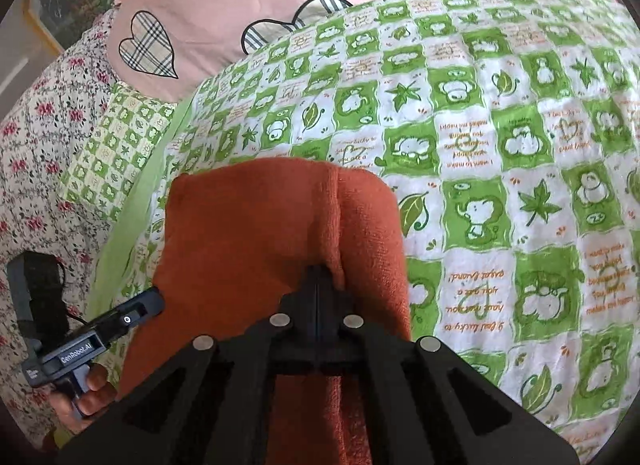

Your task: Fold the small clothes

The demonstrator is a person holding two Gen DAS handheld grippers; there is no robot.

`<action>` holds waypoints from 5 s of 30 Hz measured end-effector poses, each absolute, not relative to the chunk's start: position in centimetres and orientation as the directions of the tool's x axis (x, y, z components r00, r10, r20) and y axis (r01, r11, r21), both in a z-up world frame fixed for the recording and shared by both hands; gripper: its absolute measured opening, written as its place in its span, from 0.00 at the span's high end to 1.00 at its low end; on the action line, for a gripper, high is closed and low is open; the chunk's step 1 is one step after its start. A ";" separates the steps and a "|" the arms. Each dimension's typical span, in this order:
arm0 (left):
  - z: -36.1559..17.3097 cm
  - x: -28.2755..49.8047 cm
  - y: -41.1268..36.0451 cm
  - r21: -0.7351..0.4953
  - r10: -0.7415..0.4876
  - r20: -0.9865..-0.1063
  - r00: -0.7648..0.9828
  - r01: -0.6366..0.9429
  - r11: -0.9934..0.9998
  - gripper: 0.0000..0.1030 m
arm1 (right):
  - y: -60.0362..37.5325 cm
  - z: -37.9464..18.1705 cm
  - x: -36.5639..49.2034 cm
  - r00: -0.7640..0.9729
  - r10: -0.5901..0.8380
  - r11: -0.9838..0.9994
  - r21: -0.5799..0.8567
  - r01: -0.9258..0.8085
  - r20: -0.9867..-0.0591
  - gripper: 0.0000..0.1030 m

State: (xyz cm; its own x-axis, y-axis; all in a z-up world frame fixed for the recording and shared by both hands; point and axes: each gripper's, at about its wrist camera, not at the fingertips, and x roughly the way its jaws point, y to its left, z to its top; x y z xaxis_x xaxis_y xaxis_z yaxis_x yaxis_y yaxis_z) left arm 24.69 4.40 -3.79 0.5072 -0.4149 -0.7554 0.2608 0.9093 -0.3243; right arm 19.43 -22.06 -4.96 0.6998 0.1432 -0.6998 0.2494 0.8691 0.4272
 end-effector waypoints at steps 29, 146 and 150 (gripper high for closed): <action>-5.0 7.7 5.9 -0.372 -0.512 -0.719 0.470 0.361 0.855 0.69 | -18.5 -6.6 4.1 0.648 0.066 0.903 0.322 0.285 -0.759 1.00; -5.1 1.3 7.5 0.054 -0.065 -0.835 0.547 0.199 0.979 0.17 | -10.8 -2.9 -3.7 0.704 0.069 0.944 0.274 0.183 -0.707 0.21; -6.0 -0.2 7.1 0.093 -0.046 -0.849 0.527 0.235 0.967 0.16 | -9.1 -3.5 -4.7 0.691 0.057 0.964 0.220 0.150 -0.720 0.16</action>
State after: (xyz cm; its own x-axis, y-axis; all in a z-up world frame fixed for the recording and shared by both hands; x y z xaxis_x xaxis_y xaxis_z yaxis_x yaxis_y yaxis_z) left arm -0.21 7.09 -6.02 0.5267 -0.0463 -0.8488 0.2352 0.9675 0.0932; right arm -4.67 -9.06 -3.51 0.6911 0.0573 -0.7205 0.1497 0.9639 0.2202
